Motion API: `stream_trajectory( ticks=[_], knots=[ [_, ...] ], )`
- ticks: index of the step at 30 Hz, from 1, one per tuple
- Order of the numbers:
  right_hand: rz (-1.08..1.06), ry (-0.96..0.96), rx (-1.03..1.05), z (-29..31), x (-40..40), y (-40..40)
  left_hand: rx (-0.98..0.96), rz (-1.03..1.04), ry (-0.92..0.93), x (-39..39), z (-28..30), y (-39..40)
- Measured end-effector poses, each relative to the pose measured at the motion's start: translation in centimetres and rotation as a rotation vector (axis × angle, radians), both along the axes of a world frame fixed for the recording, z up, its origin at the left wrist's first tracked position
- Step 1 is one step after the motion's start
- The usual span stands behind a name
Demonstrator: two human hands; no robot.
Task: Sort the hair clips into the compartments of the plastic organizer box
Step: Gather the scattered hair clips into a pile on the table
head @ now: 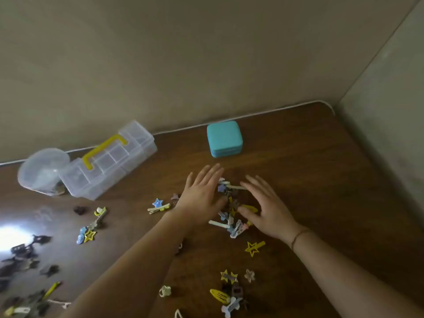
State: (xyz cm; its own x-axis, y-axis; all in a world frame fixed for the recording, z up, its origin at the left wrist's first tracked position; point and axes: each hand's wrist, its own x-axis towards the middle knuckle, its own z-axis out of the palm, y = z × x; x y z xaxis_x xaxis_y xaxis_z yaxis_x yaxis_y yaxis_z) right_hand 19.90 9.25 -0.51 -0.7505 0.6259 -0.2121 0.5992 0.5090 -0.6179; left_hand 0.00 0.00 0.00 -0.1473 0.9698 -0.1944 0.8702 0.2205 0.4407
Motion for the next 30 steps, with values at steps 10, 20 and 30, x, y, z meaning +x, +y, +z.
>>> stream_trajectory(
  ticks=[10, 20, 30],
  knots=[
    [0.247, -0.075, 0.139, -2.5, -3.2, 0.4, 0.105, -0.109, 0.001, 0.0, -2.9, -0.9],
    [0.377, -0.112, 0.155, -2.5, 0.9, -6.3, 0.257, -0.256, -0.043, 1.6, -4.2, -7.9],
    [0.165, 0.021, 0.103, -2.5, 3.1, -7.2, 0.177, 0.223, 0.196, -1.7, -2.3, -9.5]
  ],
)
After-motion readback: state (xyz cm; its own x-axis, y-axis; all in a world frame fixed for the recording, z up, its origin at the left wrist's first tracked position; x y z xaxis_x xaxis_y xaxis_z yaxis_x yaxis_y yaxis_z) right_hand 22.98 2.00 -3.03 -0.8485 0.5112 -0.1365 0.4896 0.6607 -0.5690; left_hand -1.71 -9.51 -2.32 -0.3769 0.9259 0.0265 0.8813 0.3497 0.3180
